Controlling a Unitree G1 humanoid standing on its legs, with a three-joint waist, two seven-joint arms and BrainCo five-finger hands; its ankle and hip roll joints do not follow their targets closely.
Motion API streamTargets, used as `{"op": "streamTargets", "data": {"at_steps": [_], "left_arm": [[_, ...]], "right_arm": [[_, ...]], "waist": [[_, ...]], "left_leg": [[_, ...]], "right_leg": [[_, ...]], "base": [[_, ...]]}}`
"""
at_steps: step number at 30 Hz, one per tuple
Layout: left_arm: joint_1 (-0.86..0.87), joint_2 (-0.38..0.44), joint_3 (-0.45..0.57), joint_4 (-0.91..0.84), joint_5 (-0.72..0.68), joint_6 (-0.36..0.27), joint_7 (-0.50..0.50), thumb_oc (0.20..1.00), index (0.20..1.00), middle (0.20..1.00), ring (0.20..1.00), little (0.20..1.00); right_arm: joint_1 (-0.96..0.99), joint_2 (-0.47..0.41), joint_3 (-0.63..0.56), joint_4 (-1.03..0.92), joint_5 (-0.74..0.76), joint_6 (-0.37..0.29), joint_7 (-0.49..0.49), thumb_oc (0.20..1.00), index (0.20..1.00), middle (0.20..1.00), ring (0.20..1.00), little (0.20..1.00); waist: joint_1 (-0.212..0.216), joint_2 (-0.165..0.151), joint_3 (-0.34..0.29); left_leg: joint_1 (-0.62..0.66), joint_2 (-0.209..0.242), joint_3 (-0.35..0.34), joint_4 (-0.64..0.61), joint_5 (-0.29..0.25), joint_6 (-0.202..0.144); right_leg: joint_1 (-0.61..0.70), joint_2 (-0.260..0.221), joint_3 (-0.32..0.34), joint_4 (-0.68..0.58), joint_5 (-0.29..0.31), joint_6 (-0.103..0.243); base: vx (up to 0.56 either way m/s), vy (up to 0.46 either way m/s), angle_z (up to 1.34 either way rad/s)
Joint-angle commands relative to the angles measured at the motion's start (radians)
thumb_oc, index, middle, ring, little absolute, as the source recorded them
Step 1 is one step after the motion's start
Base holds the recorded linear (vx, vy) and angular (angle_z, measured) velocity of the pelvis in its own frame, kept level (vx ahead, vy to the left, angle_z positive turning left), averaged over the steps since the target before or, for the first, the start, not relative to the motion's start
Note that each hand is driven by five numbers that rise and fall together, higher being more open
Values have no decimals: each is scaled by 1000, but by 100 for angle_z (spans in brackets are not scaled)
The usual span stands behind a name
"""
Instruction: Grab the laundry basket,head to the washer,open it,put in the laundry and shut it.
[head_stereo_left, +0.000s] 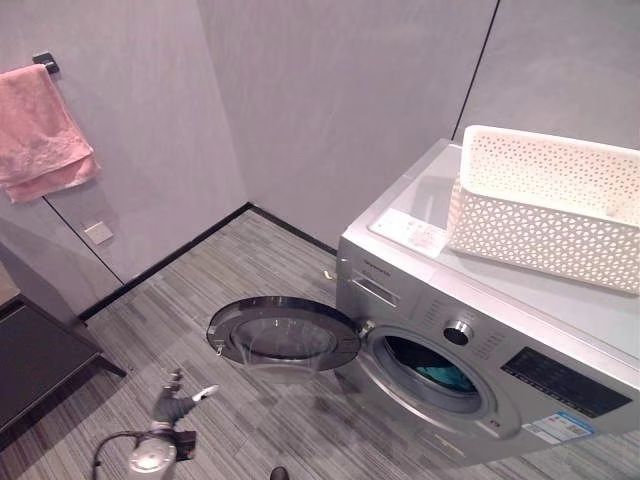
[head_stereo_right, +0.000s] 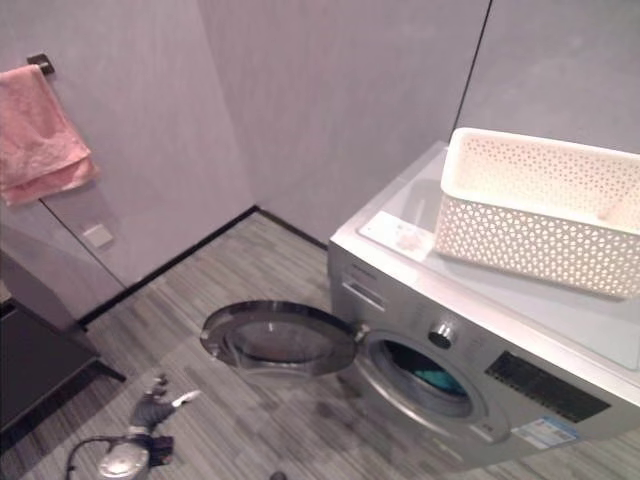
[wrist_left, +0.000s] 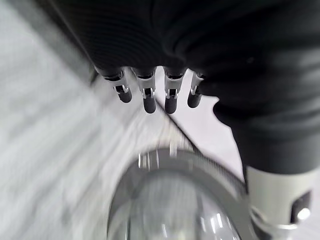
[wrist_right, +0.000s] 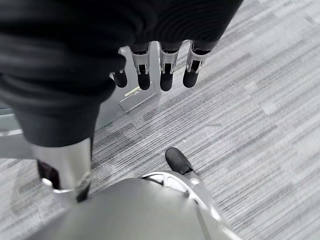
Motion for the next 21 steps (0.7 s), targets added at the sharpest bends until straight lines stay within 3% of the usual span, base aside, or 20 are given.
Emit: {"op": "streamTargets", "data": {"at_steps": [1, 2, 3, 4, 5, 7, 9, 13, 19, 21], "left_arm": [[-121, 90, 41, 50, 91, -40, 95, 1000, 1000, 1000, 1000, 1000], [-234, 190, 2, 175, 114, -41, 102, 1000, 1000, 1000, 1000, 1000], [-278, 235, -15, 224, 105, -38, 92, 1000, 1000, 1000, 1000, 1000], [-284, 237, -19, 230, 103, -41, 92, 1000, 1000, 1000, 1000, 1000], [-409, 308, -74, 340, 111, -35, 112, 1000, 1000, 1000, 1000, 1000], [-552, 344, -146, 423, 119, -28, 135, 1000, 1000, 1000, 1000, 1000], [-621, 355, -188, 463, 120, -29, 138, 1000, 1000, 1000, 1000, 1000], [-967, 403, -349, 594, 91, -20, 170, 1000, 1000, 1000, 1000, 1000], [-1269, 396, -491, 683, 14, -18, 191, 1000, 1000, 1000, 1000, 1000], [-1293, 398, -504, 694, 9, -20, 189, 1000, 1000, 1000, 1000, 1000]], "right_arm": [[11, 14, 69, 27, -54, 4, 34, 1000, 1000, 1000, 1000, 1000], [1, -3, 106, 8, -59, -7, 35, 1000, 1000, 1000, 1000, 1000], [-5, -13, 120, 5, -59, -9, 32, 1000, 1000, 1000, 1000, 1000], [-6, -12, 118, 6, -59, -9, 32, 1000, 1000, 1000, 1000, 1000], [-26, -22, 145, 2, -54, -11, 24, 1000, 1000, 1000, 1000, 1000], [-57, -29, 168, 1, -46, -15, 14, 1000, 1000, 1000, 1000, 1000], [-72, -30, 171, -1, -41, -15, 9, 1000, 1000, 1000, 1000, 1000], [-170, -50, 230, -24, -5, -25, -22, 1000, 1000, 1000, 1000, 1000], [-259, -41, 290, -88, 60, -40, -42, 1000, 1000, 1000, 1000, 1000], [-266, -39, 300, -101, 64, -44, -41, 1000, 1000, 1000, 1000, 1000]], "waist": [[-2, -19, 4], [-19, -25, 12], [-27, -25, 14], [-26, -27, 16], [-43, -32, 41], [-54, -43, 74], [-52, -50, 91], [-69, -92, 200], [-106, -148, 286], [-112, -155, 288]], "left_leg": [[-28, -20, 3, 5, -34, 22], [-44, -12, 8, 4, -29, 15], [-42, -6, -1, 4, -48, 7], [-42, -6, -1, 4, -48, 6], [-63, 1, 2, 4, -43, 5], [-91, 7, 3, 6, -35, 3], [-107, 11, 3, 7, -32, 4], [-220, 27, -4, 45, -13, 6], [-400, 24, -38, 174, -39, 13], [-414, 25, -40, 183, -43, 15]], "right_leg": [[-22, -6, 21, 28, -36, 9], [-36, 1, 27, 21, -30, 9], [-34, 6, 41, 17, -42, 15], [-33, 6, 41, 17, -42, 15], [-57, 7, 47, 19, -33, 16], [-88, 8, 56, 23, -26, 16], [-104, 9, 59, 25, -23, 15], [-213, 1, 72, 46, 15, 22], [-338, -14, 86, 75, 58, 29], [-349, -12, 91, 76, 63, 29]], "base": [[0, 0, 0], [31, -24, -2], [32, -25, 5], [-34, -22, 4], [-119, -10, -2], [-151, -2, -3], [-128, -3, 0], [-171, -1, -3], [-69, 21, 1], [-11, 23, 6]]}}
